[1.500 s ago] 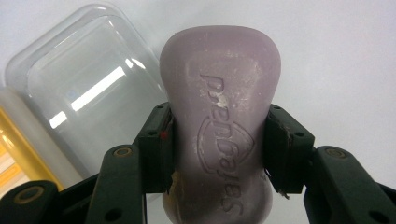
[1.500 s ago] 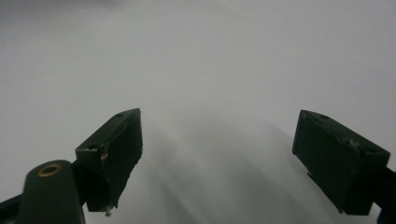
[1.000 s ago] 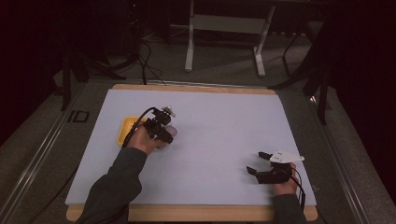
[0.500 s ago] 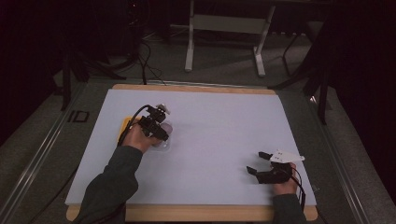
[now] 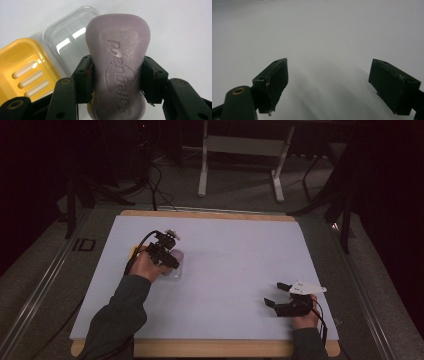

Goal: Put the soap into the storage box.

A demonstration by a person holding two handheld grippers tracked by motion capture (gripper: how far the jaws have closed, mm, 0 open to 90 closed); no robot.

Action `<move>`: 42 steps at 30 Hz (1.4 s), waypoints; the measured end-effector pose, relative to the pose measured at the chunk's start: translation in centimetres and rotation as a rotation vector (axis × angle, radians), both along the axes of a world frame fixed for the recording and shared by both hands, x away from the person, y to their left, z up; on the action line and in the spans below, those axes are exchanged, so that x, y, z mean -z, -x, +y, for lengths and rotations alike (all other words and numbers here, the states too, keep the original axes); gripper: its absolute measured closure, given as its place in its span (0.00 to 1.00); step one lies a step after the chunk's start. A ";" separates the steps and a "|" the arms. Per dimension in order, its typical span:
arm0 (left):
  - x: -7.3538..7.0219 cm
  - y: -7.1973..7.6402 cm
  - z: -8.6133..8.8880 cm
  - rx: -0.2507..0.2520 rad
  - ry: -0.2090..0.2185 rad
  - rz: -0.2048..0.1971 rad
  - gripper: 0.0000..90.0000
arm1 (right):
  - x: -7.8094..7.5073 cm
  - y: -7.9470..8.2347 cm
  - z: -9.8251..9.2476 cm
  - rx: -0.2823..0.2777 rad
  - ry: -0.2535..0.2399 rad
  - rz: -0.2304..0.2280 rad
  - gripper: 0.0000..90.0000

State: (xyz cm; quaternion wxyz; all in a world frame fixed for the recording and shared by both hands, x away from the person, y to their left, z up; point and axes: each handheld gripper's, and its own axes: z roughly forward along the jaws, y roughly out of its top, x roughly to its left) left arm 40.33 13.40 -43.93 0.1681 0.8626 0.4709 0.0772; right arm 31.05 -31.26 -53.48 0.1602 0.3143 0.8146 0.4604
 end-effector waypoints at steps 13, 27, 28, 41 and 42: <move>-0.6 -0.1 0.9 -0.020 0.007 -0.011 0.56 | 0.0 0.0 0.0 0.001 0.000 0.000 0.17; -0.7 -0.4 2.0 -0.056 0.006 -0.023 0.56 | 0.0 0.1 0.0 0.000 0.003 -0.001 0.17; -0.7 -0.4 2.1 -0.060 0.005 -0.023 0.56 | 0.0 0.1 0.0 0.000 0.003 -0.001 0.17; 0.0 -1.0 3.6 -0.112 0.003 -0.024 0.56 | 0.0 0.1 0.1 0.000 0.005 -0.002 0.17; 0.0 -1.0 3.7 -0.112 0.000 -0.023 0.56 | 0.0 0.1 0.1 0.001 0.005 -0.003 0.17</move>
